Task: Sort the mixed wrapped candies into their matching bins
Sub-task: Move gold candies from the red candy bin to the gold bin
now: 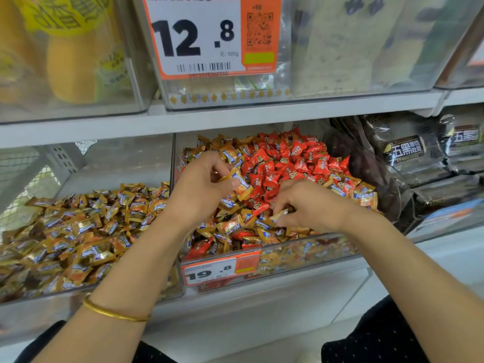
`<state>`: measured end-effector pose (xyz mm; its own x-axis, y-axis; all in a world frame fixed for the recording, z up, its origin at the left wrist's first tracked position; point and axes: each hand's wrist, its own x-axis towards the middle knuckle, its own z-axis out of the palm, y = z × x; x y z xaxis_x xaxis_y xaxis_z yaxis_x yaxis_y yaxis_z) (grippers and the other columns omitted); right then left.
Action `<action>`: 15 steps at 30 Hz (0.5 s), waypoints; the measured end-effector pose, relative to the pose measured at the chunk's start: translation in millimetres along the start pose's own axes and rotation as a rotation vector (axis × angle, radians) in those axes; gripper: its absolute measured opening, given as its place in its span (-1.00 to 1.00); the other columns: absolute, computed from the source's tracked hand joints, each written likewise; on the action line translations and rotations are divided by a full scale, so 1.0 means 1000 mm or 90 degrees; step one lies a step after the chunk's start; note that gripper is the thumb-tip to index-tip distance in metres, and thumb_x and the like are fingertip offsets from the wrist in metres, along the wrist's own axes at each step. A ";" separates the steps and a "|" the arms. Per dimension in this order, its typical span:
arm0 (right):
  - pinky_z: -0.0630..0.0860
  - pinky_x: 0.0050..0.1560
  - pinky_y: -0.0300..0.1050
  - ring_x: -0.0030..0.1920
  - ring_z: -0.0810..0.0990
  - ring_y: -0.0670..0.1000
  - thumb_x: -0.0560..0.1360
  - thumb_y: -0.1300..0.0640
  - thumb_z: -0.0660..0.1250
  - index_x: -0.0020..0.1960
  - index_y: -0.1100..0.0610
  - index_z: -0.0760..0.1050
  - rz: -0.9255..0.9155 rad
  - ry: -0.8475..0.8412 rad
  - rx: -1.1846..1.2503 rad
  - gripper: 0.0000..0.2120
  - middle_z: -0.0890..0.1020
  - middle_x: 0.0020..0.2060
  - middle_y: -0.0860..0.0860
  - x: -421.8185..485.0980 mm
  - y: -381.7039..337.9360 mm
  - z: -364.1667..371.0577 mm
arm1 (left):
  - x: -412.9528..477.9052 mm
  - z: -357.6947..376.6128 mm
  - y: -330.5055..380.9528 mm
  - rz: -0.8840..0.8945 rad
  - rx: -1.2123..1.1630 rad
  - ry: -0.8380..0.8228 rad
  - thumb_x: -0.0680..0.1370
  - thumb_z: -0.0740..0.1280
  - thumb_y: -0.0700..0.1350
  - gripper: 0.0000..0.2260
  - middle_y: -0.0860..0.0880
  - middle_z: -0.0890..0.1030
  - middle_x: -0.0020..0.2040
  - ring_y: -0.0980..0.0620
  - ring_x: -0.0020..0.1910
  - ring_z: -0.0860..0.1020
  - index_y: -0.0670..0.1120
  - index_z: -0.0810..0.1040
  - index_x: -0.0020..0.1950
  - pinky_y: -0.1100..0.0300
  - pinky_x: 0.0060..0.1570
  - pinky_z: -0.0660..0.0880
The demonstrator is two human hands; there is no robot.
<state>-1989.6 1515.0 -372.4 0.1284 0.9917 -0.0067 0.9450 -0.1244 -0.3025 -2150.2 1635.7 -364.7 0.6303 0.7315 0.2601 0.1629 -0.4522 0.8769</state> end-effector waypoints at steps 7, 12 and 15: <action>0.24 -0.50 -0.28 -0.49 0.35 -0.12 0.58 0.23 0.21 0.10 0.13 0.51 0.061 0.113 0.510 -0.85 0.51 -0.33 -0.03 0.016 -0.038 -0.013 | -0.012 -0.032 0.019 -0.083 -0.285 -0.025 0.42 0.37 -0.31 -0.84 -0.04 0.60 -0.37 0.12 -0.38 0.56 -0.15 0.43 -0.26 0.31 -0.37 0.47; 0.10 -0.57 -0.31 -0.49 0.29 -0.09 0.63 0.19 0.12 -0.10 0.15 0.42 0.040 0.021 0.686 -0.83 0.40 -0.31 0.08 0.036 -0.088 -0.013 | -0.030 -0.086 0.018 -0.150 -0.400 -0.026 0.30 0.33 -0.26 -0.90 0.00 0.60 -0.45 0.17 -0.45 0.56 -0.16 0.42 -0.27 0.32 -0.52 0.47; 0.12 -0.57 -0.32 -0.45 0.34 -0.08 0.62 0.23 0.13 -0.09 0.18 0.45 0.043 -0.037 0.756 -0.84 0.47 -0.30 0.10 0.054 -0.120 -0.011 | -0.039 -0.117 0.004 -0.181 -0.394 0.044 0.41 0.30 -0.32 -0.90 0.00 0.60 -0.47 0.17 -0.47 0.57 -0.18 0.41 -0.26 0.32 -0.53 0.48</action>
<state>-2092.7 1583.5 -325.7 0.1241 0.9882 -0.0903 0.0635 -0.0987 -0.9931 -2262.9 1665.6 -323.7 0.5742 0.8187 -0.0077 -0.1620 0.1229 0.9791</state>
